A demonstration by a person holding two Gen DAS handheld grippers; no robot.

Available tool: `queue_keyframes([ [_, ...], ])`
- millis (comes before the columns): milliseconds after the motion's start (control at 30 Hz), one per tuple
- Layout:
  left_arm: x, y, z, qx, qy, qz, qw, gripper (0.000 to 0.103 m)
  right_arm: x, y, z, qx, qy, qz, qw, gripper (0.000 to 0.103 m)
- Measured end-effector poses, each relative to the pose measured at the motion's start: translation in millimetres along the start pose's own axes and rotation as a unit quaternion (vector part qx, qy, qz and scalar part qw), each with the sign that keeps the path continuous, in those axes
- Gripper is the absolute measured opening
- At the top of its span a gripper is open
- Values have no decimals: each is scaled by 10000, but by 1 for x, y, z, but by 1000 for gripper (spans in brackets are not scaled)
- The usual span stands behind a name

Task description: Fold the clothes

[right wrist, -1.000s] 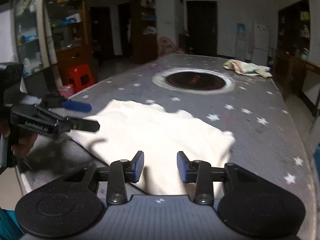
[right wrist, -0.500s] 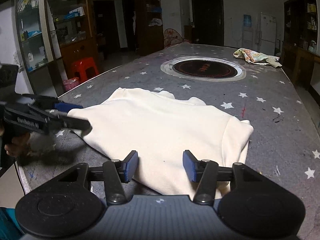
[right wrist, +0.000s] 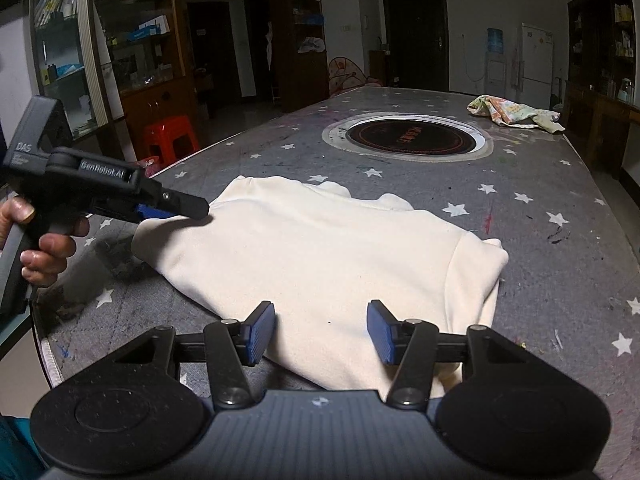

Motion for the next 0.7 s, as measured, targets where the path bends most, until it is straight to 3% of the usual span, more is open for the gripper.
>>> queue_keyframes([
  [133, 15, 7, 2, 37, -221, -573, 9981, 43, 0, 0, 0, -2, 2, 0, 10000, 52],
  [233, 24, 8, 8, 127, -249, -860, 9959, 31, 0, 0, 1, -2, 5, -4, 10000, 52],
  [367, 28, 8, 11, 90, -221, -1042, 9943, 21, -1, -1, 1, -19, 6, -5, 10000, 52],
  [433, 26, 6, 10, 0, -91, -931, 9956, 9, 0, -1, 1, -24, 5, -7, 10000, 52],
  [500, 20, 6, 7, -133, 92, -668, 9976, 5, 0, -1, 1, -29, 4, 0, 10000, 52],
  [600, -3, 4, 1, -443, 480, 230, 9976, 4, 0, -2, 1, -39, 3, 0, 10000, 52],
  [700, -28, -3, 0, -733, 999, 1233, 9846, 4, 0, -2, 1, -39, -8, -20, 10000, 53],
])
Point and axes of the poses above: each gripper's, at about its wrist camera, not at the fingertips, and z roughly the way its jaws point, x to its left, y to its top, the point moved 1 cm from there along z, roughly the way its jaws point, and after that the axes turned 1 degree about z, right-handed, at the moved point
